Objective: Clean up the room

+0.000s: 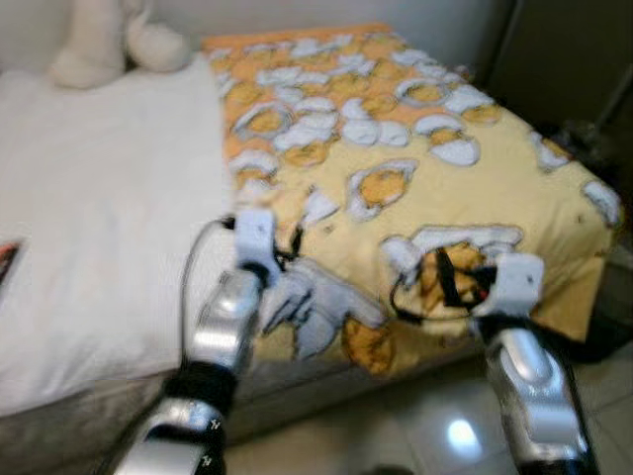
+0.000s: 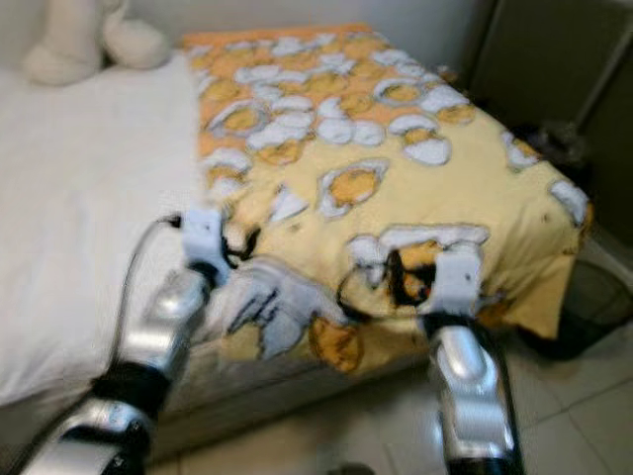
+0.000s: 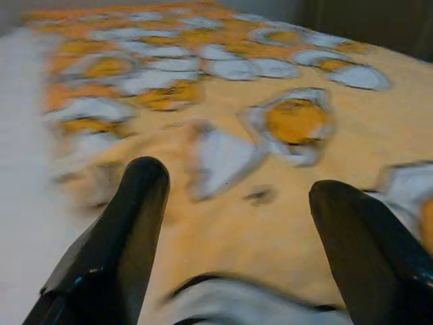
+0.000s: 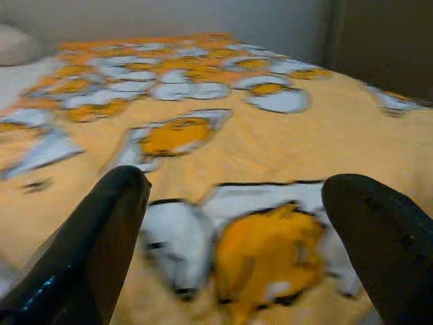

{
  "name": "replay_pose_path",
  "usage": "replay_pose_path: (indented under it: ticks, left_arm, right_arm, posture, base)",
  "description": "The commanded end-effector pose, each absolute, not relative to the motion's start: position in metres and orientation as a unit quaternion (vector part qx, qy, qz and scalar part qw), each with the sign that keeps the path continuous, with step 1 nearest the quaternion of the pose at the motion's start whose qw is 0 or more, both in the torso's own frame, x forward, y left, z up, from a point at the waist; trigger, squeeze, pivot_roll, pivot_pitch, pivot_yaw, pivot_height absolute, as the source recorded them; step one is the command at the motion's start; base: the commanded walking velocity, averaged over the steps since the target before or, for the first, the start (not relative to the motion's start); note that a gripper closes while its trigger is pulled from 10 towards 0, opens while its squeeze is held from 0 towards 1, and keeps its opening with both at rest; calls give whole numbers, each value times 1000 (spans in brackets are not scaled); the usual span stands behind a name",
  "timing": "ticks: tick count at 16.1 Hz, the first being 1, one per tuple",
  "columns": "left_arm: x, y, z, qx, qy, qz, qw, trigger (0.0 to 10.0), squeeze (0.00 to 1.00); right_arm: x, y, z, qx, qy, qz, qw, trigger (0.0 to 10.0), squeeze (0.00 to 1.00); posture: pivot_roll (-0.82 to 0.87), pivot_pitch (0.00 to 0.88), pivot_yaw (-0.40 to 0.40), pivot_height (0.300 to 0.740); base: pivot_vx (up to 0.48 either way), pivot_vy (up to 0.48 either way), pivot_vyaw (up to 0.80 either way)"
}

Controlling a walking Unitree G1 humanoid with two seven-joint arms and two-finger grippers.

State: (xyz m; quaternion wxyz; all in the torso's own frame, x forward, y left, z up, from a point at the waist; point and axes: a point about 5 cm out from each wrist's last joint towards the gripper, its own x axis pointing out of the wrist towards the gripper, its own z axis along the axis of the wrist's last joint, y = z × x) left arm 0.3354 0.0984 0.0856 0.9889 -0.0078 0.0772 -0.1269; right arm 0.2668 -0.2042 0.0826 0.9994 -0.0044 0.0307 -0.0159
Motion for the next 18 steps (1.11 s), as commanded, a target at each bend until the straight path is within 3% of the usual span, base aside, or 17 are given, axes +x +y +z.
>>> replay_pose_path:
  ticks: [1,4,10,13,18]
  left_arm:
    - [341,106,90,-2,76,-117,990,10000,0]
    - [344,109,89,12,85,-108,990,10000,0]
    - [358,115,83,24,129,-84,988,10000,0]
    - [361,110,92,16,93,-103,990,10000,0]
    - [363,103,94,77,90,-127,985,10000,0]
  right_arm:
    - [267,-202,86,-6,25,-15,1000,10000,0]
    - [265,-203,86,-5,25,-19,999,10000,0]
    - [258,-208,93,-6,10,-28,1000,10000,0]
    - [256,-209,94,-6,8,-29,1000,10000,0]
    - [255,-203,92,1,10,-27,1000,10000,0]
  posture:
    - [-125,0,33,740]
    - [-135,0,37,740]
    - [-190,0,47,740]
    - [-186,0,53,740]
    - [-167,0,59,740]
  base:
    - [0,0,-738]
    - [0,0,-735]
    - [0,0,0]
    - [0,0,0]
    - [0,384,0]
